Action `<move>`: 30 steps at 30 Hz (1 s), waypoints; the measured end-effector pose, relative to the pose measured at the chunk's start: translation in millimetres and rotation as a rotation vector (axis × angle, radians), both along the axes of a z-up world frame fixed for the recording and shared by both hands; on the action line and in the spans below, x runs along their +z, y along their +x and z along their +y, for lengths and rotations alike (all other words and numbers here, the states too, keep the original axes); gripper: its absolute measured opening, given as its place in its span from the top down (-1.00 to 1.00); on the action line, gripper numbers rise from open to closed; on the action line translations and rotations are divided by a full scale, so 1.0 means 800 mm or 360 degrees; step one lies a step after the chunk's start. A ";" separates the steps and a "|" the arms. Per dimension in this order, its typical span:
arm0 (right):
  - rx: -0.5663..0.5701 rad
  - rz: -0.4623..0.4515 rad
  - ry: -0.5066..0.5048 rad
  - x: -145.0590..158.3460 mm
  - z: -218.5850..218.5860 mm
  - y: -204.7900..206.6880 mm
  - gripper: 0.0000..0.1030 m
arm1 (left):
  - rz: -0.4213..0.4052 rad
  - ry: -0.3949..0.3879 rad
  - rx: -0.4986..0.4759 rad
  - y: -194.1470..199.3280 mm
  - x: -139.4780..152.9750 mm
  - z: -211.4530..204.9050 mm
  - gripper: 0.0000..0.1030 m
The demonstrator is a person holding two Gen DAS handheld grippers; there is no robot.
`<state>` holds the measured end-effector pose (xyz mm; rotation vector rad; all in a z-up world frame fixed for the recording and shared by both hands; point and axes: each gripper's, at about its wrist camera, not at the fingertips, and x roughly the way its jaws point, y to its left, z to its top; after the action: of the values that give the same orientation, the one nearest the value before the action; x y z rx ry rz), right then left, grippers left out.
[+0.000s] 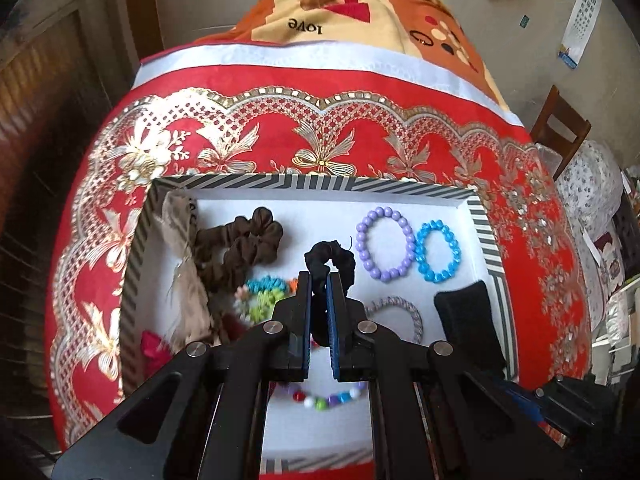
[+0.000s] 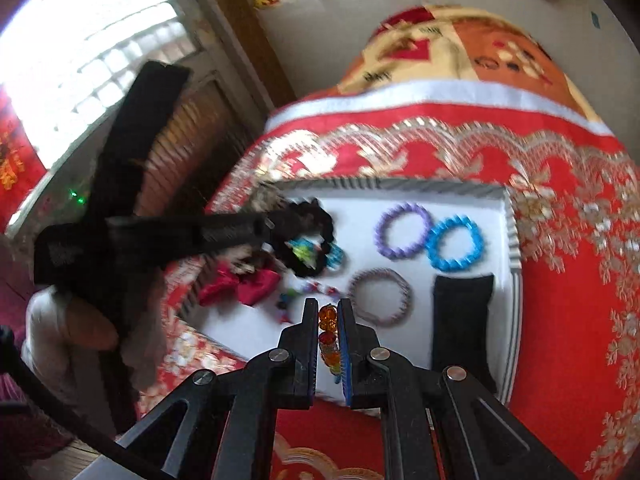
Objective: Organize jewelry
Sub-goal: 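Carry the scrunchie and orange bracelet into the tray and open both grippers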
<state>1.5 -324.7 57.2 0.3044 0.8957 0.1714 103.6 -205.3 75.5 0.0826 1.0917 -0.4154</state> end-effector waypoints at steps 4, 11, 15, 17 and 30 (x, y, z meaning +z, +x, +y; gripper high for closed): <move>-0.0074 0.0087 0.0009 -0.023 -0.025 0.002 0.84 | 0.0044 0.0005 0.0024 0.020 -0.015 -0.004 0.89; -0.0065 0.0132 0.0014 -0.035 -0.028 0.010 0.84 | 0.0093 0.0024 0.0055 0.040 -0.036 -0.007 0.89; -0.0031 0.0158 0.0006 -0.042 -0.018 0.016 0.84 | 0.0110 0.0039 0.0072 0.046 -0.046 -0.008 0.89; -0.0016 0.0174 -0.0001 -0.047 -0.014 0.019 0.84 | 0.0114 0.0054 0.0078 0.048 -0.050 -0.009 0.89; 0.0011 0.0216 -0.0055 -0.056 -0.004 0.027 0.49 | 0.0049 0.0074 0.0094 0.043 -0.053 -0.009 0.33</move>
<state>23.1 -328.1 12.3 0.2835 1.0331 0.1426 138.4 -212.3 32.7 0.0852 1.1314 -0.3393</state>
